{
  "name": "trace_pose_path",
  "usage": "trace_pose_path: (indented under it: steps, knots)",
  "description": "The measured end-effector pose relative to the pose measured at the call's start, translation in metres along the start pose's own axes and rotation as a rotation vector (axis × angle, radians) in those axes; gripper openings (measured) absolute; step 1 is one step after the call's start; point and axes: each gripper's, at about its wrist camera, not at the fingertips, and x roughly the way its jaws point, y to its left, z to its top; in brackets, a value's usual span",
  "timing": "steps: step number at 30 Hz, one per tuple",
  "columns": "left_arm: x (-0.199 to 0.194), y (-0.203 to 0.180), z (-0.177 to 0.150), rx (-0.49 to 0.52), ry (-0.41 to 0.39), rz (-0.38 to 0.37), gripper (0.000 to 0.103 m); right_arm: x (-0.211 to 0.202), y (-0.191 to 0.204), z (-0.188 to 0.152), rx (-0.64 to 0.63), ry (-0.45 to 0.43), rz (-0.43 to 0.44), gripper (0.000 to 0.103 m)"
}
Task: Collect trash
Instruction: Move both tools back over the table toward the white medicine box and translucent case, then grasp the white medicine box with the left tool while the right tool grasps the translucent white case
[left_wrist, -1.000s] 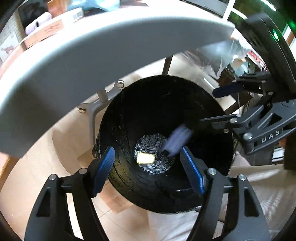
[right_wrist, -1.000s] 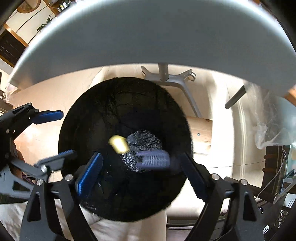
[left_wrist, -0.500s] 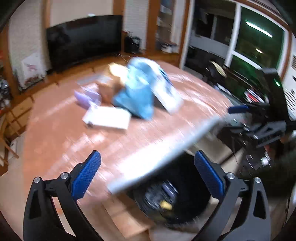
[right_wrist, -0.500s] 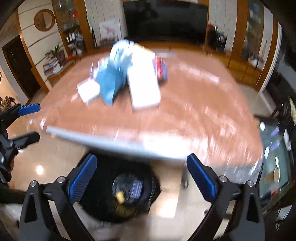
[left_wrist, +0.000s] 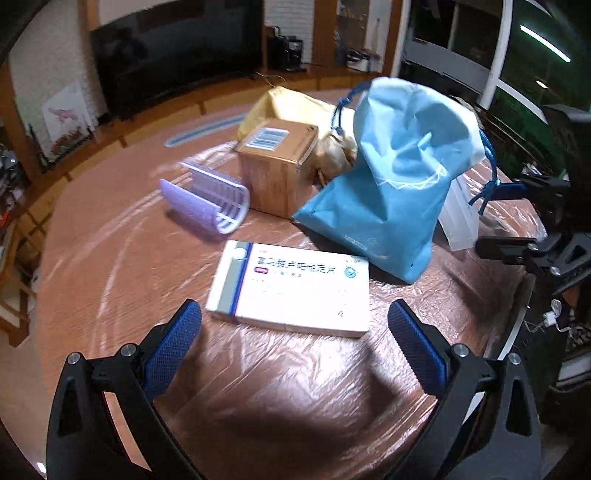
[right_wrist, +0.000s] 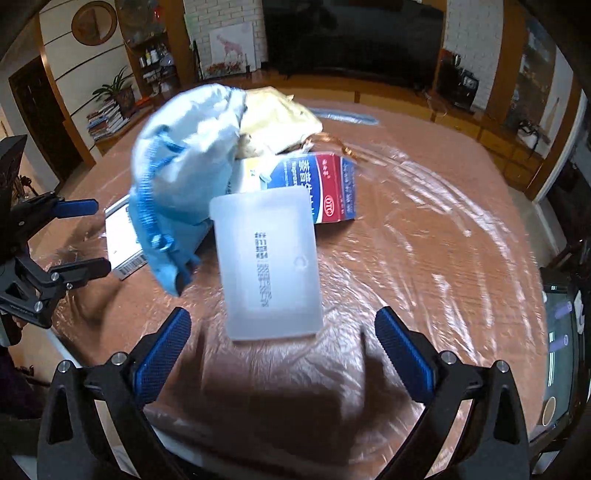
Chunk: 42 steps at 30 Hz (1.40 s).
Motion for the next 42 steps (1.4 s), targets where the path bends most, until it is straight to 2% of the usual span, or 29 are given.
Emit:
trace_pose_path:
  steps: [6, 9, 14, 20, 26, 28, 32, 35, 37, 40, 42]
  knots:
    - [0.015, 0.002, 0.003, 0.053, 0.033, 0.0, 0.101, 0.014, -0.002, 0.009, -0.004, 0.022, 0.031, 0.098]
    - [0.017, 0.001, 0.004, 0.081, 0.027, 0.053, 0.101, 0.017, -0.001, 0.012, -0.028, 0.025, 0.022, 0.098]
    - [0.027, 0.002, 0.01, 0.115, 0.046, 0.03, 0.101, 0.026, 0.002, 0.02, -0.056, 0.04, 0.037, 0.098]
    - [0.037, 0.013, 0.02, 0.095, 0.039, 0.023, 0.101, 0.028, 0.002, 0.024, -0.049, 0.036, 0.068, 0.097]
    - [0.036, 0.011, 0.02, 0.111, 0.02, 0.024, 0.092, 0.027, -0.005, 0.023, -0.035, 0.031, 0.092, 0.076]
    - [0.034, 0.009, 0.019, 0.11, 0.017, 0.02, 0.086, 0.026, -0.006, 0.022, -0.033, 0.029, 0.093, 0.064]
    - [0.03, 0.002, 0.017, 0.108, 0.019, 0.025, 0.083, 0.024, -0.007, 0.022, -0.029, 0.031, 0.094, 0.061]
    - [0.027, 0.001, 0.017, 0.067, 0.033, 0.062, 0.085, 0.023, -0.006, 0.021, -0.021, 0.032, 0.077, 0.064]
    - [0.022, 0.005, 0.02, -0.019, 0.03, 0.043, 0.087, 0.022, -0.008, 0.021, -0.009, 0.027, 0.082, 0.067]
    - [0.02, 0.005, 0.026, -0.086, 0.026, 0.025, 0.087, 0.021, -0.009, 0.021, 0.003, 0.025, 0.089, 0.068]
    - [0.027, 0.003, 0.032, -0.126, 0.058, 0.069, 0.087, 0.022, -0.008, 0.021, 0.0, 0.027, 0.09, 0.068]
